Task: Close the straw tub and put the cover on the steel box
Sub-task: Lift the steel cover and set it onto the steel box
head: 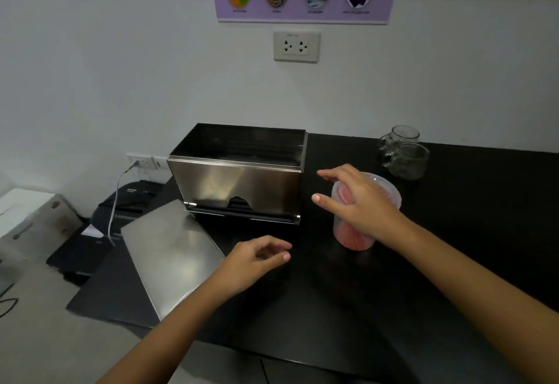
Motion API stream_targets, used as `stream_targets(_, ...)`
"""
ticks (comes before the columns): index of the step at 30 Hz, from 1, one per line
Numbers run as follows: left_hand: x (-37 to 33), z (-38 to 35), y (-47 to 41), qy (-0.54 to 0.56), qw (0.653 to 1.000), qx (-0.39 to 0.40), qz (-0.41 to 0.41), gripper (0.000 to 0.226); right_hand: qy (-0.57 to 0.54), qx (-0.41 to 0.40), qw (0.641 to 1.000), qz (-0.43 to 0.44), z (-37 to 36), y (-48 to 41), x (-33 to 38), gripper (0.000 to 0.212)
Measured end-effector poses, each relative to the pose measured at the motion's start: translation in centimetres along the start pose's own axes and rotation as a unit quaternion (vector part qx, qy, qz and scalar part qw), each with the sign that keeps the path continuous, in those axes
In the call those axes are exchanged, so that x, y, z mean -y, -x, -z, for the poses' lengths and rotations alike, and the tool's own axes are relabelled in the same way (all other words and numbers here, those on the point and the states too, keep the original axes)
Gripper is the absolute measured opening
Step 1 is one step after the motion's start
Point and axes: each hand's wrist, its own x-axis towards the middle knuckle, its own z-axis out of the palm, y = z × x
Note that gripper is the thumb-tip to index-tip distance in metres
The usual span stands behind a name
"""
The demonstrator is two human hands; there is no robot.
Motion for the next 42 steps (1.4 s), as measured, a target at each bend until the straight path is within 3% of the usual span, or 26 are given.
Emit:
stream_targets(5, 2.7, 4.9, -0.1, -0.042, 0.996, 0.008, -0.084, 0.015, -0.021, -0.076, 0.996, -0.036, -5.0, -0.2, 3.3, 0.036)
stream_targets(10, 5.2, 10.1, 0.8, -0.074, 0.987, 0.028, -0.14, 0.019, -0.052, -0.083, 0.991, -0.089, -11.6, 0.1, 6.6, 0.031)
stream_targets(17, 7.8, 15.0, 2.9, -0.102, 0.982, 0.037, -0.153, 0.013, -0.113, -0.108, 0.976, -0.152, -17.4, 1.0, 9.1, 0.029)
stream_targets(26, 10.3, 18.7, 4.3, -0.09, 0.989, -0.073, -0.087, 0.013, -0.102, -0.003, 0.976, -0.195, -20.5, 0.5, 8.5, 0.033)
stream_targets(33, 13.9, 22.0, 1.8, -0.166, 0.972, -0.157, -0.049, 0.021, -0.097, -0.083, 0.943, -0.307, -22.8, 0.7, 8.6, 0.039)
stream_targets(39, 16.1, 24.9, -1.8, -0.158, 0.981, -0.104, 0.038, 0.042, 0.014, -0.102, 0.931, -0.351, -24.1, 0.9, 10.6, 0.047)
stream_targets(42, 16.6, 25.4, -2.9, -0.183, 0.98, -0.066, 0.053, 0.06, 0.094, -0.091, 0.908, -0.397, -24.5, 0.9, 11.8, 0.059)
